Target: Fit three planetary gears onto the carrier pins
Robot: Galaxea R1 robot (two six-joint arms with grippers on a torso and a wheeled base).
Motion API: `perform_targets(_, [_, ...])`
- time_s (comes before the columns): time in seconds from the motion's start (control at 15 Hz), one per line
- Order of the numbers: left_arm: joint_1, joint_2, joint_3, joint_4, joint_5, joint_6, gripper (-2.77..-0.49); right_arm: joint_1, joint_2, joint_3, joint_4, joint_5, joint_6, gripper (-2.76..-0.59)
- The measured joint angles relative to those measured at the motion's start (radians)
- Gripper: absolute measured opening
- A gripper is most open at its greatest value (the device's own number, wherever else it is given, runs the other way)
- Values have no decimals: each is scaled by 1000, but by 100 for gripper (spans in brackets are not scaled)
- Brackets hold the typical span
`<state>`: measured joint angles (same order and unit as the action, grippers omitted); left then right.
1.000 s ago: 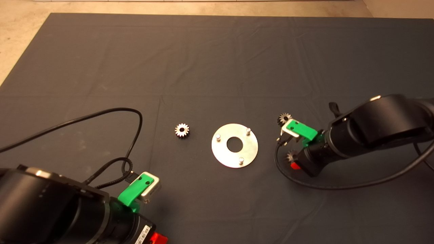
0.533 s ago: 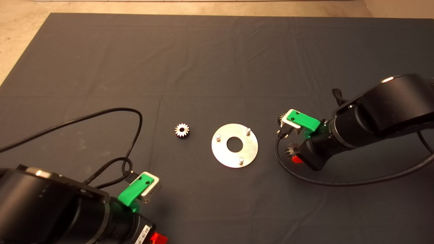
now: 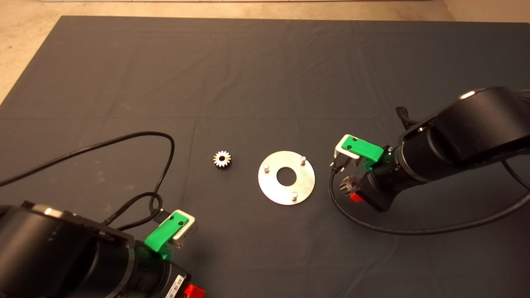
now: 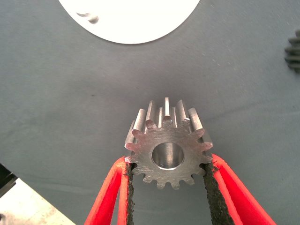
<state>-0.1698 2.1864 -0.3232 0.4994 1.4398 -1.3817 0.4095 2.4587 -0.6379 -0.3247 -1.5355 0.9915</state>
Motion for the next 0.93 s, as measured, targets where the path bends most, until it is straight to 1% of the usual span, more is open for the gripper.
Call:
perform_targets(0.33, [0,0,0,0,0,0,-90,1,62,-1,12,0,0,-252])
perform_targets(0.6, [0,0,0,0,0,0,-90,1,113,-16,16,1,1,-253])
perform_targets(0.67, [0,0,0,0,0,-1,-90,1,121,-23,17,1,1,-252])
perform_targets(0.8, [0,0,0,0,0,-1,-90,0,139,-41,19,-3,1,-253])
perform_targets(0.93, [-3,0,0,0,0,-1,-90,-3,166,-63,19,-1,1,-252])
